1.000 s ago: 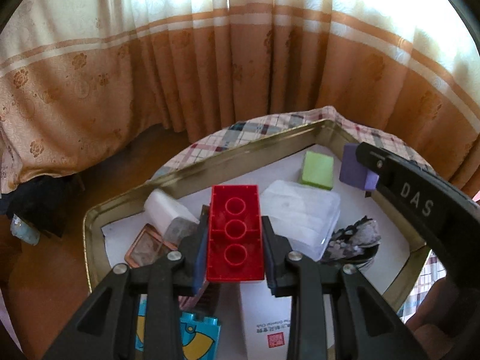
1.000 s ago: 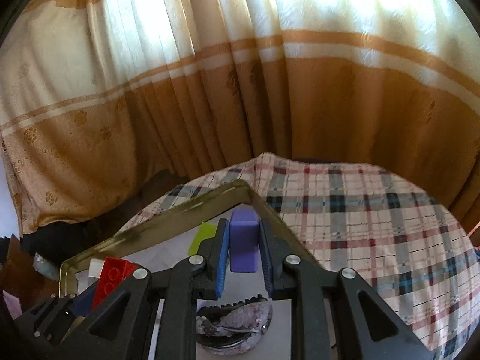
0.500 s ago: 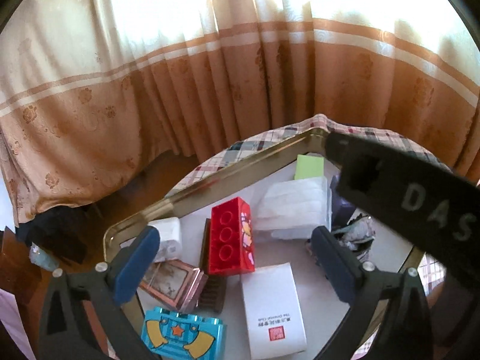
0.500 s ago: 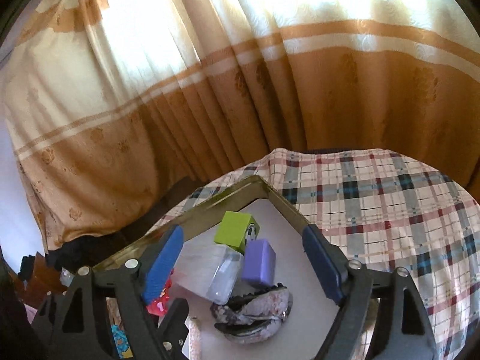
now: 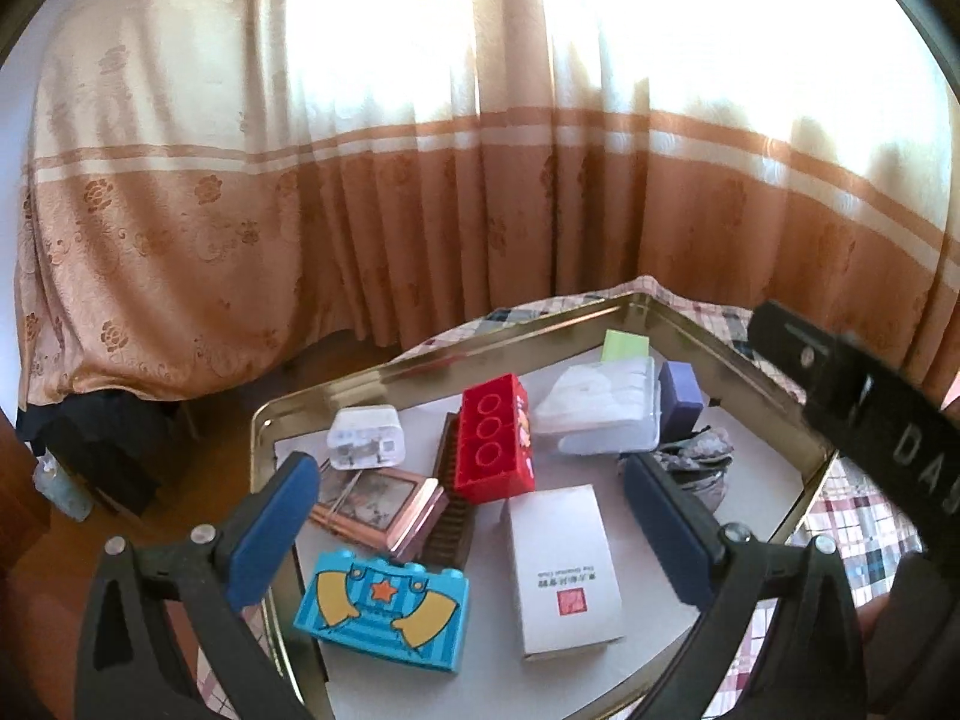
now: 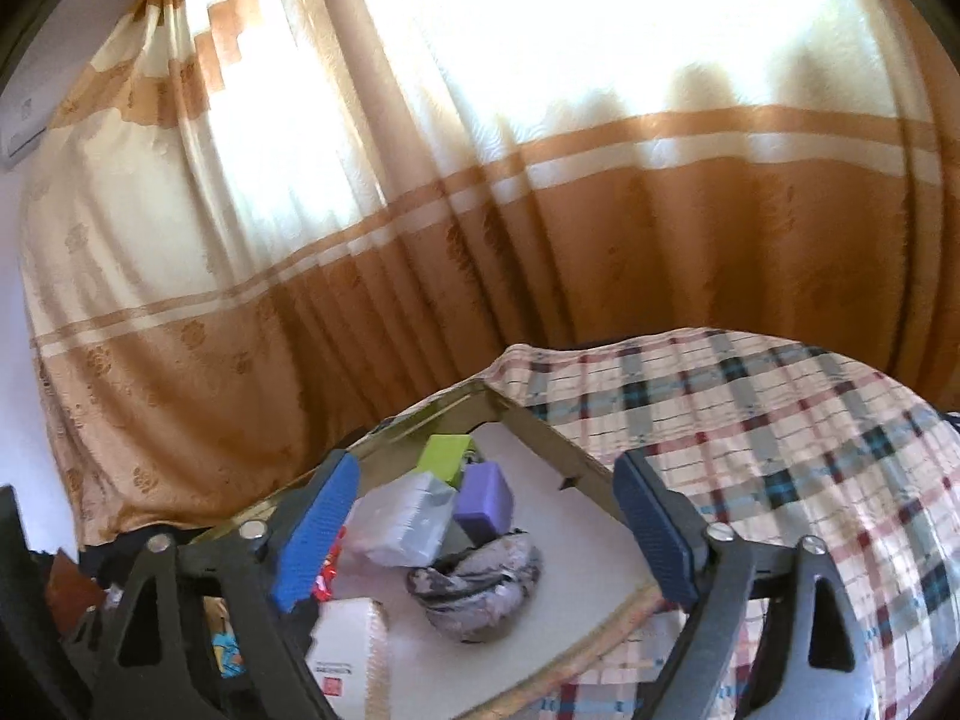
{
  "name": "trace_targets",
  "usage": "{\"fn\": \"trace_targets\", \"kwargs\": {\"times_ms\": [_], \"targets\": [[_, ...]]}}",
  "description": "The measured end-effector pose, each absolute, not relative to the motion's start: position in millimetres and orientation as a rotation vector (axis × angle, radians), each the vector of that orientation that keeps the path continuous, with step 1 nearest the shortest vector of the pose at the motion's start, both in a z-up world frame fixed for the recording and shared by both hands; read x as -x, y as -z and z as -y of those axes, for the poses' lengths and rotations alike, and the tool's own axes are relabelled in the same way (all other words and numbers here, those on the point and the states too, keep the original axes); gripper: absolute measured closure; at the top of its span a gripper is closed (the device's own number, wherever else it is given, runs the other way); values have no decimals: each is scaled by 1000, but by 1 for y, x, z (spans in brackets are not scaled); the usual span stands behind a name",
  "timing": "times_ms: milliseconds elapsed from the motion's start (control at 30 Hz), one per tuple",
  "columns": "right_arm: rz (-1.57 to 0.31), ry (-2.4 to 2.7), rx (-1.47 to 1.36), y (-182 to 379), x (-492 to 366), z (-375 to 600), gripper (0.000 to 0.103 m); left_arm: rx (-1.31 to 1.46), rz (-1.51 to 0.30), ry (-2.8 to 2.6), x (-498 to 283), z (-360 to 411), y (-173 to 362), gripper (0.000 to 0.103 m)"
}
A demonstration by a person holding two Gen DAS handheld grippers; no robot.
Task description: Organize rigid objects
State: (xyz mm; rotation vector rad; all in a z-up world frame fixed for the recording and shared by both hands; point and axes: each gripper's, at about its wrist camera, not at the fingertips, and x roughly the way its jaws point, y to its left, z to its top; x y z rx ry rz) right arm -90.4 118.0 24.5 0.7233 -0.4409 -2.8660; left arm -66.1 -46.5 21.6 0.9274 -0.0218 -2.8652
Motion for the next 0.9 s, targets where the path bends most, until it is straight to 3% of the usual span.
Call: {"fn": "trace_targets", "kwargs": {"times_ms": [633,900], "targets": [[112,3009,-378,-16,35,-105,11,-678,68,2880,29,48,-16,0],[120,2994,-307,-19,18,-108,11,-581,70,2878,9,50,-21,0]]}}
